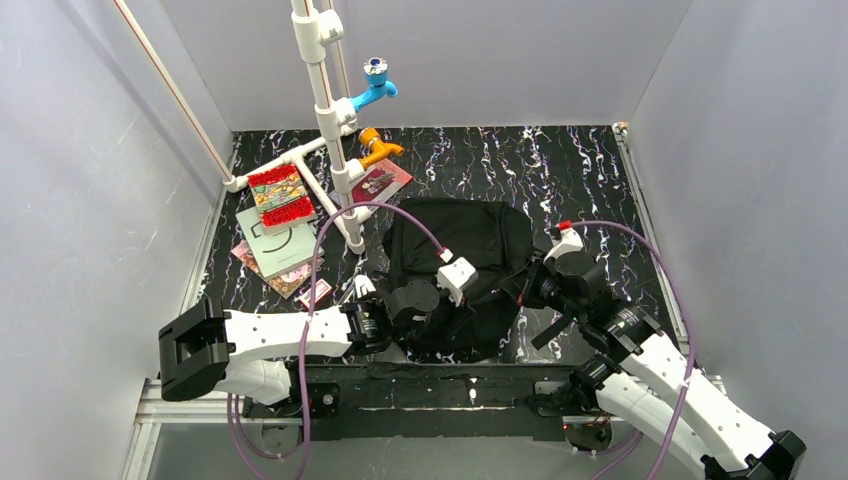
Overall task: Pack the student bag
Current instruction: Unzip the student bag at the center of the board.
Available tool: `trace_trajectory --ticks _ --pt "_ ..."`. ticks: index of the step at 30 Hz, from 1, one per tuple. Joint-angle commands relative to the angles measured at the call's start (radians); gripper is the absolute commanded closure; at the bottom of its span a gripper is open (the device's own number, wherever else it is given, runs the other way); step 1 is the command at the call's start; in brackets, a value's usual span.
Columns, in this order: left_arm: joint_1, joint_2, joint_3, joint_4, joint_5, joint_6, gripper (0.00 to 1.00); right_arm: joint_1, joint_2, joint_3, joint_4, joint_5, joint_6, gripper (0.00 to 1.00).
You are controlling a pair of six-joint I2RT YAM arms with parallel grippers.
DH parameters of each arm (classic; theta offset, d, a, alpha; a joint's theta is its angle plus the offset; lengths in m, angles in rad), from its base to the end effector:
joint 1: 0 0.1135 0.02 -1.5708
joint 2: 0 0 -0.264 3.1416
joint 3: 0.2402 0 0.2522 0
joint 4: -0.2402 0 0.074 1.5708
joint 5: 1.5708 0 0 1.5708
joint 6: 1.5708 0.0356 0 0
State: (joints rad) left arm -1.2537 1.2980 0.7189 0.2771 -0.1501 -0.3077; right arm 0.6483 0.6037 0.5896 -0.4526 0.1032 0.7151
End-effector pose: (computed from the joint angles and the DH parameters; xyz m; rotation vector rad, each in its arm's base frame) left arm 0.0958 -0.2748 0.2514 0.8024 1.8078 -0.9173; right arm 0.1187 0.0853 0.2707 0.1380 2.1140 0.7369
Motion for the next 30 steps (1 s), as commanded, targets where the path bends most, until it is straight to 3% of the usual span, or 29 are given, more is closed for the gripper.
trace_trajectory --ticks 1,3,5,9,12,17,23,28,30 --pt "-0.01 -0.034 -0.076 -0.311 -0.016 0.004 1.0 -0.078 0.033 -0.014 0.083 0.693 -0.129 0.99" --pt "-0.009 -0.033 -0.078 -0.312 -0.016 0.003 1.0 -0.079 0.026 -0.023 0.12 0.722 -0.157 0.99" --pt "-0.01 -0.03 -0.073 -0.306 -0.003 -0.001 1.0 -0.079 0.026 -0.002 0.123 0.636 -0.162 0.96" --pt "-0.01 0.015 -0.034 -0.284 0.042 -0.021 1.0 -0.079 0.084 0.096 -0.059 0.402 -0.056 0.6" --pt "-0.01 0.07 -0.008 -0.241 0.066 -0.049 1.0 -0.08 0.121 0.137 -0.18 0.256 -0.021 0.45" --pt "-0.009 0.148 0.028 -0.23 0.104 -0.067 1.0 -0.079 0.092 0.1 -0.194 0.114 0.005 0.25" --pt "-0.01 0.157 0.05 -0.231 0.144 -0.075 1.0 -0.077 0.129 0.011 -0.146 -0.197 0.072 0.22" --pt "-0.01 0.153 0.039 -0.228 0.15 -0.085 0.99 -0.045 0.128 -0.045 -0.088 -0.223 0.125 0.32" --pt "-0.01 0.158 0.041 -0.228 0.15 -0.089 0.99 0.003 0.124 -0.049 -0.111 -0.153 0.172 0.35"
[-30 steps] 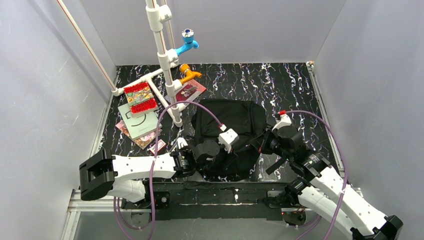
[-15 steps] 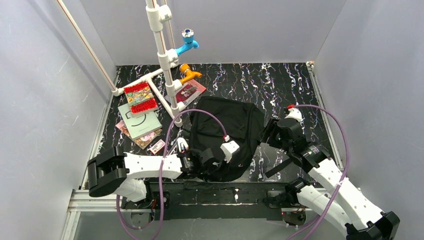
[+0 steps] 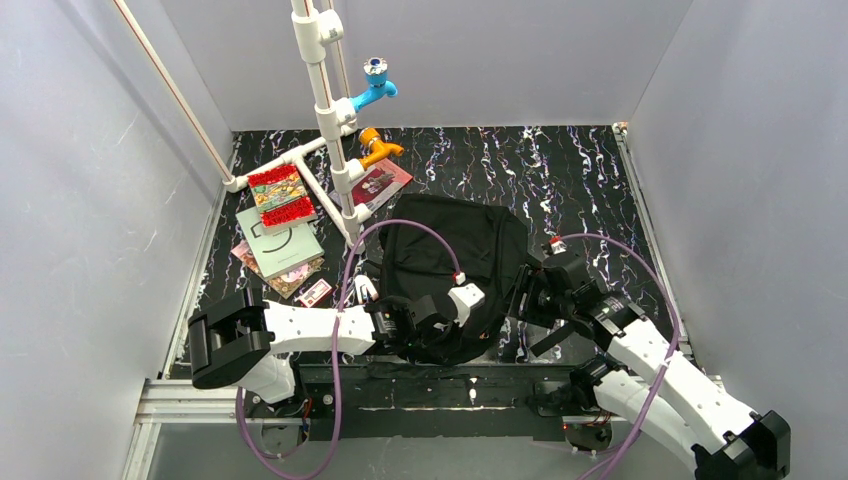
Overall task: Pack the student bag
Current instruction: Unzip the student bag at the center of the board.
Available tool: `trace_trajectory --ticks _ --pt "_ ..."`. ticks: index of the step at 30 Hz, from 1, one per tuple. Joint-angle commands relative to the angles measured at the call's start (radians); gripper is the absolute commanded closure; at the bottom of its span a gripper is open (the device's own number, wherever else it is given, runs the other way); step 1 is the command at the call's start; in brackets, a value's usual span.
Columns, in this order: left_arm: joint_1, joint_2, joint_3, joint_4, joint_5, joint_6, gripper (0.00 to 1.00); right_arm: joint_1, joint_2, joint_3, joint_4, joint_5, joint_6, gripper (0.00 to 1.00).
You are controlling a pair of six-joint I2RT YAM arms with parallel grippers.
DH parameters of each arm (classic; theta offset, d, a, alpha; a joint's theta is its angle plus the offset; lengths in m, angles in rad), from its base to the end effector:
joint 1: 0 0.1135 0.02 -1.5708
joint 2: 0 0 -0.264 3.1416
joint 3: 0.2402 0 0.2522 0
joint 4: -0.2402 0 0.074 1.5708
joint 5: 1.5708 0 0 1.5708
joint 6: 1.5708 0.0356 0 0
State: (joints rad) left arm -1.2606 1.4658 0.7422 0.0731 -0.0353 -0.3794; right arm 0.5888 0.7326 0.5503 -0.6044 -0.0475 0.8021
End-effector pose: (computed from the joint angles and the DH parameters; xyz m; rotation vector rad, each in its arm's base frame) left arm 0.0936 -0.2880 0.1925 0.9883 2.1443 -0.8272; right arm 0.1262 0.0863 0.2271 0.2396 2.4666 0.7017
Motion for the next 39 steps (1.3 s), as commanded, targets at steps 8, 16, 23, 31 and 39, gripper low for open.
trace_trajectory --ticks 8,16,23,31,39 --pt "-0.003 0.0 0.029 -0.022 0.076 -0.016 0.99 0.252 0.049 -0.05 0.161 0.159 0.21 0.48" --pt "-0.005 -0.012 0.024 -0.024 0.084 -0.021 1.0 0.307 0.117 -0.102 0.257 0.296 0.243 0.64" --pt "-0.005 -0.02 0.02 -0.025 0.069 -0.02 1.0 0.315 0.093 -0.07 0.202 0.329 0.157 0.91" --pt "-0.005 -0.052 -0.017 -0.027 0.049 -0.028 1.0 0.313 -0.022 -0.055 0.189 0.5 0.055 0.99" --pt "-0.005 -0.093 -0.053 -0.029 0.009 -0.032 1.0 0.213 0.037 0.051 0.222 0.666 -0.106 0.99"
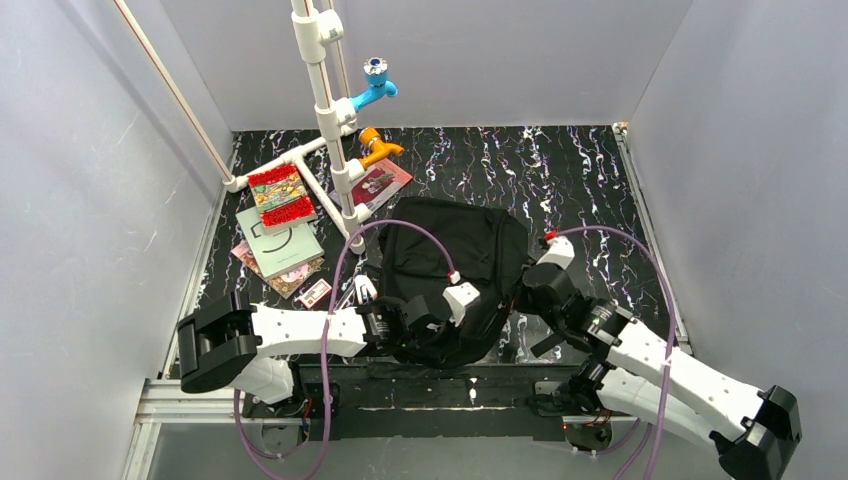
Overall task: Pack the student bag
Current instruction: Unzip the student bag at the center of the board, then adjust the student bag at the center of the board.
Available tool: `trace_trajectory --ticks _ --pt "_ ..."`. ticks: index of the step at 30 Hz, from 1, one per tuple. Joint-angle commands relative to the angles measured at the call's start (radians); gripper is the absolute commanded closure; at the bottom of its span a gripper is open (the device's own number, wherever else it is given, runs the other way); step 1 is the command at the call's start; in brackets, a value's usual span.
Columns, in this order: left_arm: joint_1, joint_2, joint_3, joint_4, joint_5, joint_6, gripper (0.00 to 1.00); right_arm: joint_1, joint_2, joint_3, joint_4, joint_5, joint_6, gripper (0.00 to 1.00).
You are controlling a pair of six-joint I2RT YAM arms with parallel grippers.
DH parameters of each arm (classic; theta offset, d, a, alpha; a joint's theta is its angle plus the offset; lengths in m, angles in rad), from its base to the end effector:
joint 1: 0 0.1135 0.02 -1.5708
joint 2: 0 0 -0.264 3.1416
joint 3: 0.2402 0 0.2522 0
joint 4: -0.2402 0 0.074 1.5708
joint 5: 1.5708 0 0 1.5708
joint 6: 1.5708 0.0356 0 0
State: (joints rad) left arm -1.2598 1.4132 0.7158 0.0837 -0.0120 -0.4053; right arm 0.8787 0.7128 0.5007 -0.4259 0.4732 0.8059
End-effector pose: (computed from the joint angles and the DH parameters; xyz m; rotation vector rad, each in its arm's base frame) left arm 0.0905 -0.2802 0.1998 0.9631 2.1328 -0.8885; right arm 0.1129 0.1107 0.2303 0.1826 2.1577 0.4625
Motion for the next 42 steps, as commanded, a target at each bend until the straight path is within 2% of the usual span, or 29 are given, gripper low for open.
trace_trajectory --ticks 1,6,11,12,14,15,17,18,20,25,28,30,33,38,42 --pt "-0.006 -0.044 -0.03 -0.039 -0.014 -0.007 1.0 -0.114 0.077 0.107 0.053 0.126 -0.127 0.99" --pt "-0.006 -0.048 -0.023 -0.04 -0.017 -0.008 1.0 -0.307 0.138 0.103 0.181 -0.082 -0.221 0.99" --pt "-0.006 -0.03 0.006 -0.044 -0.016 -0.014 1.0 -0.314 0.133 0.091 0.147 -0.133 -0.237 0.99" --pt "-0.006 -0.025 0.009 -0.043 -0.015 -0.015 0.97 -0.314 0.126 0.079 0.141 -0.137 -0.24 0.99" --pt "-0.006 -0.016 0.014 -0.045 -0.006 -0.016 0.82 -0.314 0.124 0.067 0.127 -0.172 -0.257 0.99" --pt "-0.006 -0.019 0.017 -0.045 -0.004 -0.021 0.72 -0.314 0.13 0.076 0.106 -0.189 -0.27 0.94" --pt "-0.005 -0.044 0.016 -0.049 -0.007 -0.034 0.57 -0.314 0.145 0.11 0.053 -0.225 -0.309 0.74" --pt "-0.005 -0.074 0.017 -0.057 -0.013 -0.041 0.53 -0.314 0.151 0.136 0.018 -0.231 -0.329 0.64" --pt "-0.006 -0.136 0.025 -0.093 -0.036 -0.053 0.46 -0.314 0.154 0.173 -0.012 -0.248 -0.368 0.53" --pt "-0.004 -0.326 0.069 -0.288 -0.148 -0.093 0.23 -0.285 0.212 0.262 -0.014 -0.36 -0.527 0.42" --pt "0.011 -0.426 0.115 -0.475 -0.285 -0.179 0.14 -0.182 0.29 0.296 0.025 -0.439 -0.605 0.38" --pt "0.039 -0.464 0.14 -0.633 -0.388 -0.305 0.12 -0.078 0.337 0.303 0.069 -0.464 -0.633 0.36" --pt "0.105 -0.506 0.12 -0.792 -0.401 -0.479 0.14 0.051 0.388 0.284 0.162 -0.512 -0.651 0.35" --pt "0.212 -0.564 -0.028 -0.789 -0.26 -0.655 0.3 0.151 0.443 0.245 0.245 -0.581 -0.642 0.35" --pt "0.236 -0.554 -0.058 -0.738 -0.227 -0.7 0.37 0.25 0.449 0.202 0.294 -0.574 -0.637 0.36"
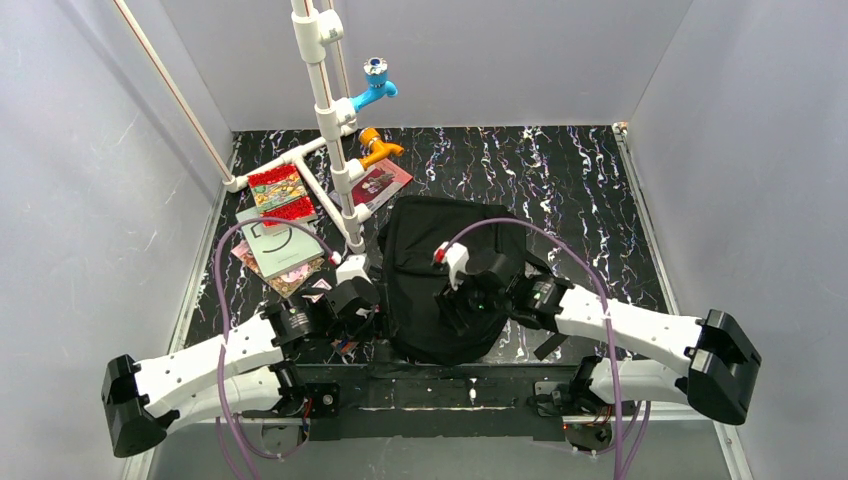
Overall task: Pack the student bag
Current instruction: Adjust the student bag at the center of the board.
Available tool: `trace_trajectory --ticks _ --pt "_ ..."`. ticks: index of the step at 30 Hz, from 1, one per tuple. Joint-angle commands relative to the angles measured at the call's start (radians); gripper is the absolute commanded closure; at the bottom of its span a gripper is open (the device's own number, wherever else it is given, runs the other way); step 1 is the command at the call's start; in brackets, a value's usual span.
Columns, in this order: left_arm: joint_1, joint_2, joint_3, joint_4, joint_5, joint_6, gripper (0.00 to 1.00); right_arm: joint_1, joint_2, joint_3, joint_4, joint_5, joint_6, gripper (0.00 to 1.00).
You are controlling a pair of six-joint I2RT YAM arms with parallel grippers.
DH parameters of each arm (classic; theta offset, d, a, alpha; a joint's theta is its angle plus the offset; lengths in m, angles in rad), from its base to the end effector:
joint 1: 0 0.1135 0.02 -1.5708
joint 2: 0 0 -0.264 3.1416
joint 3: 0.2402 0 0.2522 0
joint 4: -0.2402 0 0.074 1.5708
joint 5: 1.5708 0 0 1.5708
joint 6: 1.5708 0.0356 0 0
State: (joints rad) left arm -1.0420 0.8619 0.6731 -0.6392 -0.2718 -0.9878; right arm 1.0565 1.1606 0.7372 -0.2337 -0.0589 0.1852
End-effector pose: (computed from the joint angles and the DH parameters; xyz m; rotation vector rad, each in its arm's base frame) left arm 0.0957 -0.1448 0.2471 -0.0641 2.4570 -0.6349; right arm 0.1209 0.2182 0.2427 -1.0143 2.0992 0.7224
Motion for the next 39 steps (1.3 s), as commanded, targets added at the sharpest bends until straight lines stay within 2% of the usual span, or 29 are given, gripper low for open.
trace_trajectory --ticks 1,5,6,12,15,19,21,24,29,31,32,35,39 --pt "0.022 0.011 -0.019 0.009 0.041 -0.114 0.39 0.093 -0.001 -0.048 0.115 -0.041 -0.012 0.36" --pt "0.07 0.144 -0.013 0.147 0.127 -0.072 0.48 0.115 -0.019 -0.101 0.149 -0.024 0.036 0.38" --pt "0.083 0.187 -0.002 0.177 0.147 -0.062 0.53 0.115 -0.026 -0.118 0.162 -0.024 0.055 0.4" --pt "0.14 0.448 0.138 0.288 0.231 0.029 0.74 0.117 -0.092 -0.215 0.224 0.009 0.148 0.6" --pt "0.156 0.555 0.245 0.304 0.25 0.083 0.81 0.117 -0.11 -0.231 0.248 0.028 0.173 0.75" --pt "0.183 0.664 0.373 0.318 0.288 0.16 0.79 0.119 -0.115 -0.255 0.327 0.02 0.222 0.84" --pt "0.196 0.679 0.394 0.325 0.327 0.178 0.7 0.12 -0.108 -0.257 0.361 0.035 0.236 0.89" --pt "0.198 0.601 0.326 0.366 0.338 0.168 0.47 0.123 -0.095 -0.245 0.395 0.052 0.221 0.94" --pt "0.199 0.406 0.183 0.319 0.377 0.094 0.28 0.131 -0.079 -0.251 0.464 0.097 0.141 0.95" --pt "0.201 0.337 0.144 0.267 0.377 0.041 0.27 0.132 -0.076 -0.268 0.492 0.125 0.114 0.96" --pt "0.201 0.307 0.111 0.248 0.373 -0.002 0.29 0.134 -0.077 -0.279 0.51 0.145 0.101 0.99" --pt "0.201 0.243 0.032 0.284 0.394 -0.144 0.45 0.135 -0.087 -0.309 0.557 0.174 0.065 0.99" --pt "0.201 0.259 -0.006 0.337 0.424 -0.236 0.49 0.135 -0.096 -0.31 0.567 0.177 0.026 0.99"
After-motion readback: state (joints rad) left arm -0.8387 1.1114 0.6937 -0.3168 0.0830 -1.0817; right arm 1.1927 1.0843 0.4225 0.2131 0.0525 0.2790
